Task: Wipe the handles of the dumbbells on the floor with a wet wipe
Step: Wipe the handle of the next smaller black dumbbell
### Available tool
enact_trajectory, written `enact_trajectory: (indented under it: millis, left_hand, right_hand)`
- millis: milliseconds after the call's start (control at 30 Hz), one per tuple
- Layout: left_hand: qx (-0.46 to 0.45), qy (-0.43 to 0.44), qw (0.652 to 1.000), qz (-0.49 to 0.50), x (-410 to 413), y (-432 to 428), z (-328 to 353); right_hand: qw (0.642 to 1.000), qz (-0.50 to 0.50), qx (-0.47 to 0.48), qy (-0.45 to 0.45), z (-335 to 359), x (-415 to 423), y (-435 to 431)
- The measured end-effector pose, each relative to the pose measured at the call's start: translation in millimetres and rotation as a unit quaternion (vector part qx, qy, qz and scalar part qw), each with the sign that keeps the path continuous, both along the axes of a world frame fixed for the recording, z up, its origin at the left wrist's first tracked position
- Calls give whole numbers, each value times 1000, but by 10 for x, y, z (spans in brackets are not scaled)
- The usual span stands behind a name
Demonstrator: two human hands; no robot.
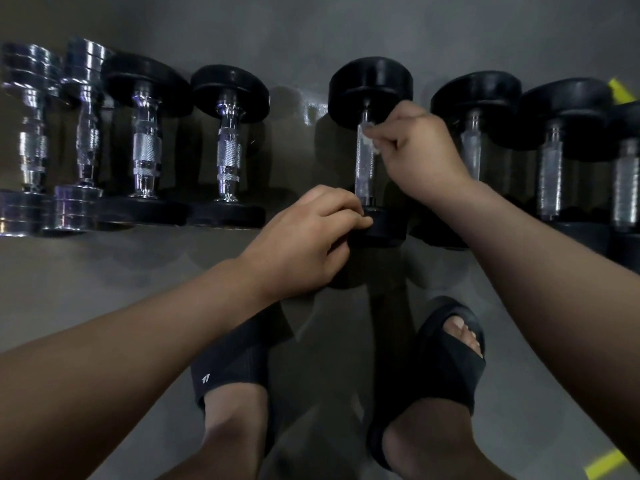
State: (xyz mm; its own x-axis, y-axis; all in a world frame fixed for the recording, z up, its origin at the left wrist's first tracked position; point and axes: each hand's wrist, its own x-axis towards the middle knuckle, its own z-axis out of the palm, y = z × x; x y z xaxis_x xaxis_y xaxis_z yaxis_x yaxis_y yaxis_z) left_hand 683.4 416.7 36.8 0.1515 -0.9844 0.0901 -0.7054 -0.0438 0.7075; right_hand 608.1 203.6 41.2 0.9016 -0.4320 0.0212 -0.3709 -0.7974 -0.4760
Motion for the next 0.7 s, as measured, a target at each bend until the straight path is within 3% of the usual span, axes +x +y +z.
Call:
enact_trajectory:
  millis: [100, 367, 533, 700]
  left_hand:
    - [16, -5, 1000, -10, 7, -4, 15]
    - [38, -5, 999, 7, -35, 58, 80]
    - [72, -34, 997, 0, -84, 98, 140]
    - [92, -54, 994, -8, -144, 152, 191]
  right_hand:
    - [1000, -28, 11, -5, -27, -9, 31]
    - [992, 65, 47, 95, 129, -228, 69]
    - [997, 15, 24, 74, 104, -212, 105]
    - [975, 50, 87, 197, 249, -271, 114]
